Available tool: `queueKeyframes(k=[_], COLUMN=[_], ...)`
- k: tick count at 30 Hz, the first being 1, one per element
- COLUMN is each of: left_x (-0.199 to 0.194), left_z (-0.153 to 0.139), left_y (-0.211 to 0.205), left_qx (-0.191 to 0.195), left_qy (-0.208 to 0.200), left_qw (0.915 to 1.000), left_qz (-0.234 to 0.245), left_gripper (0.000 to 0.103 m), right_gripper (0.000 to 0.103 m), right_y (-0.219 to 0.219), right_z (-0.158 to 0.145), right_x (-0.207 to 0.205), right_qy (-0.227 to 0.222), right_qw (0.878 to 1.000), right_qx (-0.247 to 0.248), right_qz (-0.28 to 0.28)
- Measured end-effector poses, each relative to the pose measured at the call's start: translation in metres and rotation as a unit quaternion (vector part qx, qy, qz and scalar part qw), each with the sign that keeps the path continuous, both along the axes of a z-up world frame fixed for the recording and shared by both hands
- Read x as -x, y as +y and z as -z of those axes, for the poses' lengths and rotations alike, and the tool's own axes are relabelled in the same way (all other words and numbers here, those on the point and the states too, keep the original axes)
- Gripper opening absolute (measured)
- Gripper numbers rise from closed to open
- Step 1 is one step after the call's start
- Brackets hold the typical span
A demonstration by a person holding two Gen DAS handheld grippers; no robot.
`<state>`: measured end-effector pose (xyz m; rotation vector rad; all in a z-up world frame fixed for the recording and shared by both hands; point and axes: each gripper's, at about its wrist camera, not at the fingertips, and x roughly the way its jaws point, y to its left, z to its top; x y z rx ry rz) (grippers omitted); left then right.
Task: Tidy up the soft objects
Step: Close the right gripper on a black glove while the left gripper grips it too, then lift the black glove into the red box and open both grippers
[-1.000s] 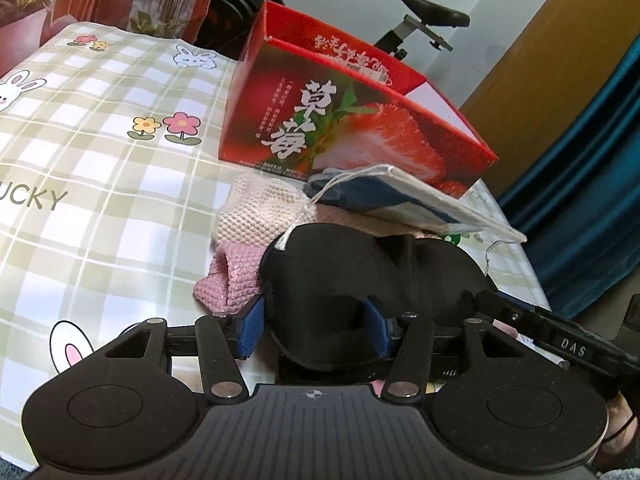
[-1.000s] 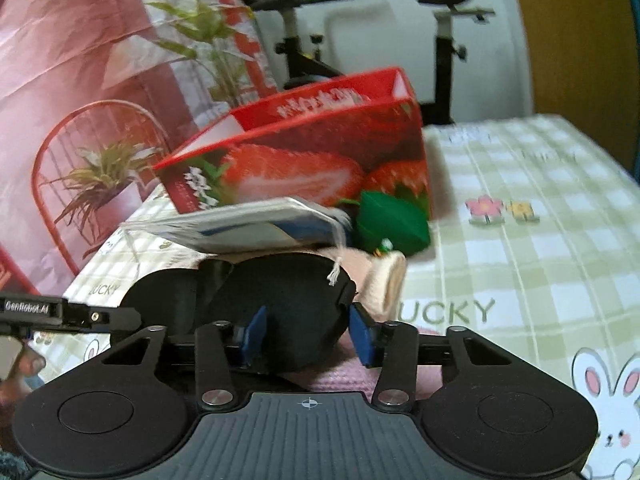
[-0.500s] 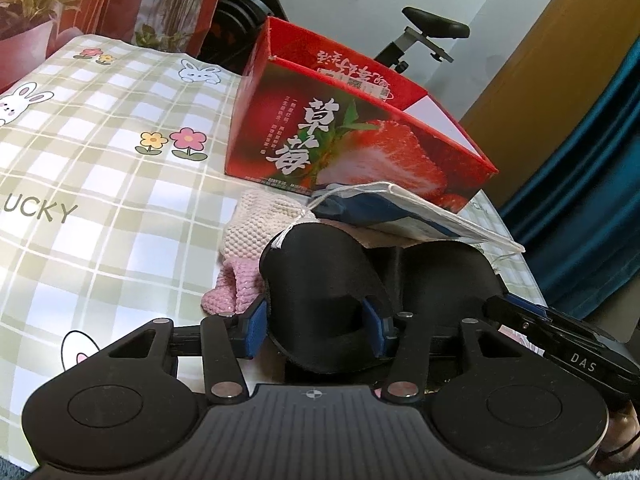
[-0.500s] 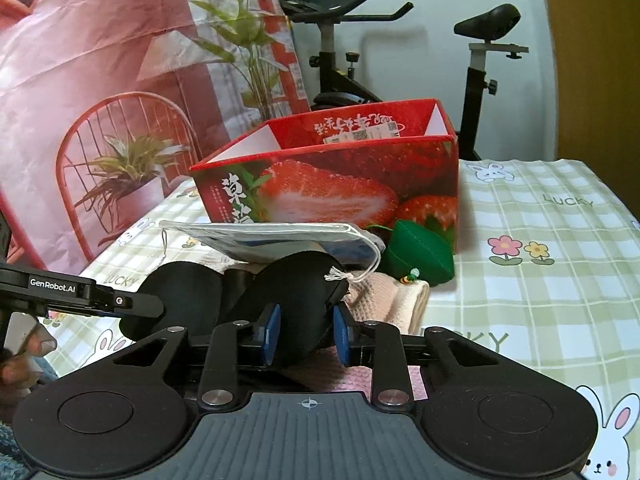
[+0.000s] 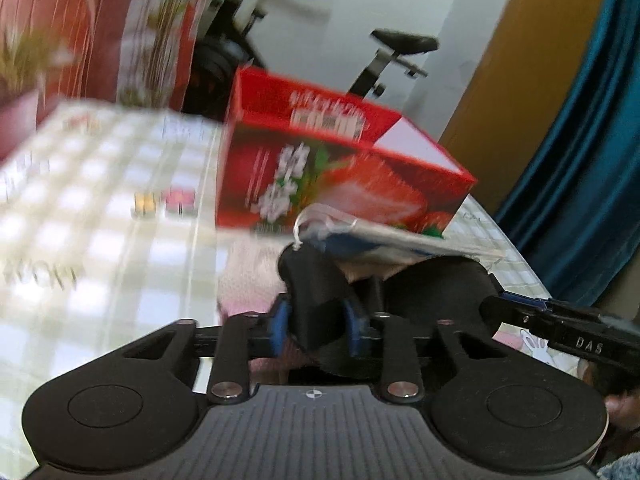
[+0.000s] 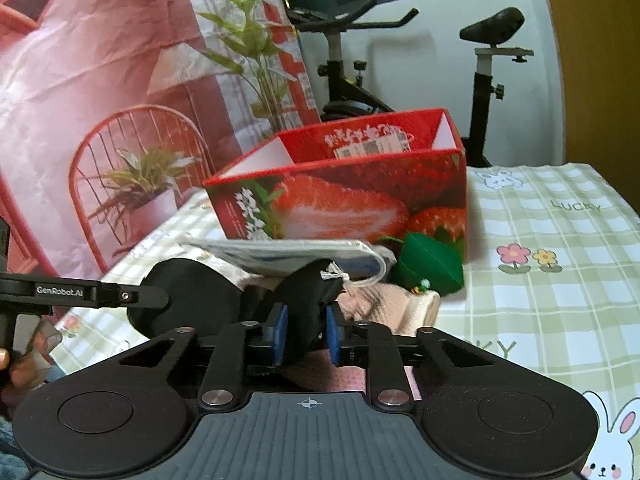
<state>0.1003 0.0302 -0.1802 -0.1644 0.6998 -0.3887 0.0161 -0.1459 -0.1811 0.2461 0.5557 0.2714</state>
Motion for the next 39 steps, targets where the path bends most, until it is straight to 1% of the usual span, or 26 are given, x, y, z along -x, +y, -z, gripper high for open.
queueKeyframes(k=[1,4,10,15,20,23,27,31,33,36,38,39], left_x=[0.002,0.006,0.01,0.015,0.015,0.009,-0.009,-0.034,-0.048,-0.072,-0.089,-0.1], left_z=[-0.004,-0.011,-0.023,-0.046,-0.073,-0.088,-0.105,-0.118,-0.122,-0.126,-0.127,-0.125], left_y=[0.0,0.002,0.007,0.012,0.014,0.011,0.005,-0.006,-0.011,-0.023,-0.034,-0.039], left_qx=[0.001,0.009,0.024,0.036,0.046,0.048,0.048,0.028,0.023,0.003,-0.013,-0.021], left_qy=[-0.01,-0.027,-0.043,-0.084,-0.124,-0.145,-0.168,-0.194,-0.203,-0.217,-0.219,-0.213], left_qw=[0.9999,0.9996,0.9988,0.9957,0.991,0.9881,0.9845,0.9803,0.9786,0.9757,0.9754,0.9765], left_qz=[0.003,0.006,-0.005,-0.014,-0.017,-0.016,-0.014,-0.019,-0.025,-0.029,-0.027,-0.027], left_gripper=[0.021,0.017,0.016,0.016,0.016,0.016,0.016,0.016,0.016,0.016,0.016,0.016], right_gripper=[0.014,0.011,0.01,0.01,0.01,0.01,0.01,0.01,0.01,0.01,0.01,0.01], right_y=[0.0,0.003,0.006,0.004,0.006,0.006,0.002,0.001,0.0,-0.002,-0.003,-0.004], right_z=[-0.002,-0.009,-0.028,-0.055,-0.086,-0.104,-0.125,-0.139,-0.142,-0.14,-0.137,-0.134], right_x=[0.0,0.002,0.006,0.011,0.01,0.002,-0.018,-0.046,-0.068,-0.103,-0.129,-0.142], right_qy=[-0.003,-0.012,-0.039,-0.076,-0.118,-0.138,-0.157,-0.173,-0.171,-0.165,-0.159,-0.155], right_qw=[1.0,1.0,0.999,0.996,0.992,0.99,0.987,0.983,0.984,0.985,0.985,0.986], right_qx=[-0.003,-0.01,-0.017,-0.024,-0.016,-0.01,0.0,0.025,0.031,0.044,0.054,0.057], right_qz=[-0.002,-0.01,-0.017,-0.026,-0.036,-0.039,-0.042,-0.048,-0.041,-0.036,-0.031,-0.03])
